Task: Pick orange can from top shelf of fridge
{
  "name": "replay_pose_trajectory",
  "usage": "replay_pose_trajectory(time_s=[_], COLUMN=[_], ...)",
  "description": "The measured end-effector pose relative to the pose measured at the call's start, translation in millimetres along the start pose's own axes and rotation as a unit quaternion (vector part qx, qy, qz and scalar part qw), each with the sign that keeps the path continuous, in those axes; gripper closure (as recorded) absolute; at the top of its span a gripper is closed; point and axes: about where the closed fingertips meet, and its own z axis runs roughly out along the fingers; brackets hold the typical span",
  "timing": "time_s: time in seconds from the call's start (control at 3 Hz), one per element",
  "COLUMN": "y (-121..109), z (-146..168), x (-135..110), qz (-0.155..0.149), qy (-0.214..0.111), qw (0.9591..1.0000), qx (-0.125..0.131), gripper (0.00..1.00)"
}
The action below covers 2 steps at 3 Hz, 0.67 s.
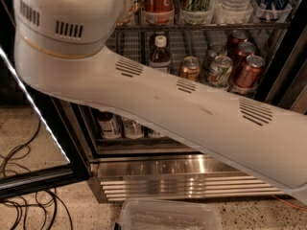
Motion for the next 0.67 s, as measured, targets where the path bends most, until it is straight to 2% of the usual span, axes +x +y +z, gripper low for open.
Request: replay_pose_trajectory(time_s=[0.33, 0.67], y=[-7.0, -6.9], z=[-29.7, -29.7], x=[4.1, 4.1], qz=[0.017, 0.017], qy=[0.044, 0.044], qw=[0.9984, 0.9984], qx=[-0.031, -0.031], gripper=[1.0, 1.0])
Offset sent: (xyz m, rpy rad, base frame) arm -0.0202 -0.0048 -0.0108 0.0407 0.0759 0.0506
